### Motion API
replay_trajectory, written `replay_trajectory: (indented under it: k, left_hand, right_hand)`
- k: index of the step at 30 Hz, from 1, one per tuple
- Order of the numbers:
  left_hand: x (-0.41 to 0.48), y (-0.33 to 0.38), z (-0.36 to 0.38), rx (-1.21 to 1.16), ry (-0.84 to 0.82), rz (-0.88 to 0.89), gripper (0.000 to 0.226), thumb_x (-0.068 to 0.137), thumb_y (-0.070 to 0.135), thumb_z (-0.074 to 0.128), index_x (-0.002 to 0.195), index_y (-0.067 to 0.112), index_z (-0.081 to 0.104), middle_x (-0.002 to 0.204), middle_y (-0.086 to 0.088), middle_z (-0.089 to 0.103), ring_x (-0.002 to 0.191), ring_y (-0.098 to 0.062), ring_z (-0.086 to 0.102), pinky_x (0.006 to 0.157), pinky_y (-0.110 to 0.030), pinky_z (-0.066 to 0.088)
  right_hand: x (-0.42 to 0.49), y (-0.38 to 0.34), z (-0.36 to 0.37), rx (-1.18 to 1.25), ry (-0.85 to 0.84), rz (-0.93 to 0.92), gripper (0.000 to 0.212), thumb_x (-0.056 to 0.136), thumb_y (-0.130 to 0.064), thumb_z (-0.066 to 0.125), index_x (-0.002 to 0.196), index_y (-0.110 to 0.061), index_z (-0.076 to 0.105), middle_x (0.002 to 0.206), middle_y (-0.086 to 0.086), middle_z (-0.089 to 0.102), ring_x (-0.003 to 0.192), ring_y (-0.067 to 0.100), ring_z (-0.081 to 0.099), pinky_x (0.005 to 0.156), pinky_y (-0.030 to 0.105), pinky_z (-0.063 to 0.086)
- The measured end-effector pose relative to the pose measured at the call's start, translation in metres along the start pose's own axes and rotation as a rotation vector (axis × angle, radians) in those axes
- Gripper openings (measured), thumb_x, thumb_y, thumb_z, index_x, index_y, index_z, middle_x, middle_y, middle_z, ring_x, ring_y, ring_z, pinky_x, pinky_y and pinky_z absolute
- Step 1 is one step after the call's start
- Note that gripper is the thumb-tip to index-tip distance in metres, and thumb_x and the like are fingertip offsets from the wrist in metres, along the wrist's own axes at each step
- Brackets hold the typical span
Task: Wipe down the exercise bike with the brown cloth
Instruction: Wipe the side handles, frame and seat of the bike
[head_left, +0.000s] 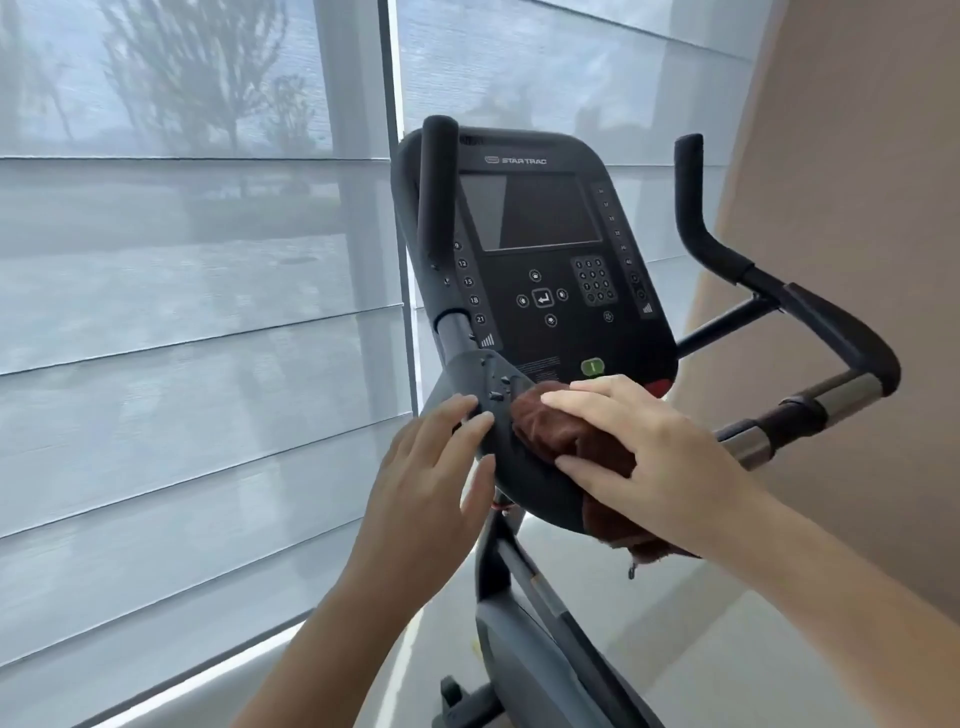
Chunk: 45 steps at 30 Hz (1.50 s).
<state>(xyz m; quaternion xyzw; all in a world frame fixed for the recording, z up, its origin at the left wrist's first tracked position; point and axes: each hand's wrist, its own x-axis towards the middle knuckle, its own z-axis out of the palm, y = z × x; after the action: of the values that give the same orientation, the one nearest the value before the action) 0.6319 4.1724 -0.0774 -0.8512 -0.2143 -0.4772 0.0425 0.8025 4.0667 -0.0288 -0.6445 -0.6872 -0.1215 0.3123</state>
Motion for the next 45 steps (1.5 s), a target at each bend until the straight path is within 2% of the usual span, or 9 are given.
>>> replay_trajectory:
  k: [4, 10, 15, 21, 25, 29, 36, 40, 45]
  left_hand:
    - [0.010, -0.026, 0.003, -0.079, -0.039, 0.145, 0.043, 0.094, 0.036, 0.041, 0.112, 0.003, 0.061, 0.121, -0.012, 0.057, 0.113, -0.022, 0.049, 0.099, -0.027, 0.034]
    - [0.031, -0.068, 0.014, -0.241, -0.012, 0.402, 0.038, 0.090, 0.044, 0.049, 0.113, 0.014, 0.053, 0.116, -0.003, 0.050, 0.116, -0.021, 0.049, 0.095, -0.026, 0.039]
    - [0.039, -0.086, 0.026, -0.310, 0.044, 0.525, 0.033, 0.088, 0.038, 0.056, 0.114, 0.018, 0.053, 0.110, 0.003, 0.051, 0.111, -0.018, 0.052, 0.091, -0.024, 0.044]
    - [0.045, -0.088, 0.033, -0.432, 0.155, 0.519, 0.029, 0.084, 0.038, 0.062, 0.105, 0.019, 0.058, 0.102, 0.008, 0.055, 0.105, -0.012, 0.057, 0.090, -0.016, 0.043]
    - [0.046, -0.085, 0.031, -0.445, 0.228, 0.540, 0.029, 0.085, 0.035, 0.061, 0.090, 0.008, 0.072, 0.088, -0.003, 0.069, 0.102, -0.012, 0.058, 0.096, -0.012, 0.038]
    - [0.045, -0.084, 0.036, -0.468, 0.254, 0.509, 0.030, 0.081, 0.034, 0.065, 0.085, 0.006, 0.074, 0.086, -0.004, 0.071, 0.103, -0.010, 0.058, 0.095, -0.013, 0.040]
    - [0.043, -0.085, 0.045, -0.596, 0.308, 0.464, 0.029, 0.083, 0.033, 0.067, 0.081, 0.005, 0.074, 0.085, -0.004, 0.070, 0.100, -0.011, 0.061, 0.088, -0.016, 0.046]
    - [0.042, -0.086, 0.046, -0.555, 0.329, 0.482, 0.028, 0.080, 0.034, 0.070, 0.083, 0.006, 0.074, 0.087, -0.002, 0.071, 0.097, -0.012, 0.063, 0.083, -0.022, 0.051]
    - [0.041, -0.087, 0.043, -0.502, 0.345, 0.504, 0.026, 0.080, 0.033, 0.070, 0.081, 0.008, 0.075, 0.086, -0.001, 0.071, 0.093, -0.011, 0.062, 0.082, -0.021, 0.050]
  right_hand:
    - [-0.019, 0.003, -0.002, -0.024, 0.054, -0.046, 0.041, 0.079, -0.044, 0.053, 0.116, -0.027, 0.059, 0.114, -0.004, 0.056, 0.102, 0.016, 0.057, 0.090, 0.030, 0.047]
    - [0.059, -0.014, 0.017, 0.089, 0.049, 0.110, 0.035, 0.076, -0.033, 0.062, 0.110, -0.027, 0.064, 0.102, -0.001, 0.060, 0.097, 0.013, 0.059, 0.088, 0.033, 0.047]
    - [0.006, -0.012, -0.005, 0.029, -0.029, 0.096, 0.031, 0.077, -0.035, 0.061, 0.107, -0.030, 0.062, 0.110, -0.008, 0.055, 0.106, 0.006, 0.055, 0.093, 0.021, 0.042]
    - [0.037, -0.021, 0.019, -0.022, 0.170, 0.130, 0.031, 0.076, -0.031, 0.060, 0.105, -0.021, 0.067, 0.102, 0.000, 0.060, 0.096, 0.011, 0.059, 0.085, 0.032, 0.048]
    - [0.072, -0.028, 0.025, 0.051, 0.112, 0.154, 0.030, 0.077, -0.020, 0.066, 0.107, -0.023, 0.066, 0.103, -0.001, 0.061, 0.100, 0.007, 0.058, 0.091, 0.031, 0.045]
    - [0.020, -0.029, -0.001, 0.003, -0.018, 0.190, 0.029, 0.077, -0.025, 0.066, 0.106, -0.024, 0.066, 0.106, -0.006, 0.057, 0.105, 0.007, 0.056, 0.093, 0.018, 0.040]
    - [0.055, -0.031, 0.022, -0.031, 0.168, 0.174, 0.028, 0.074, -0.018, 0.068, 0.102, -0.019, 0.068, 0.099, -0.001, 0.062, 0.096, 0.006, 0.058, 0.088, 0.021, 0.043]
    - [0.090, -0.033, 0.031, -0.011, 0.149, 0.189, 0.029, 0.077, -0.021, 0.065, 0.105, -0.022, 0.067, 0.102, -0.002, 0.063, 0.099, 0.008, 0.058, 0.092, 0.025, 0.043]
    - [0.028, -0.042, 0.008, -0.056, 0.064, 0.216, 0.030, 0.076, -0.018, 0.067, 0.105, -0.028, 0.065, 0.103, -0.009, 0.059, 0.101, 0.004, 0.057, 0.090, 0.017, 0.041]
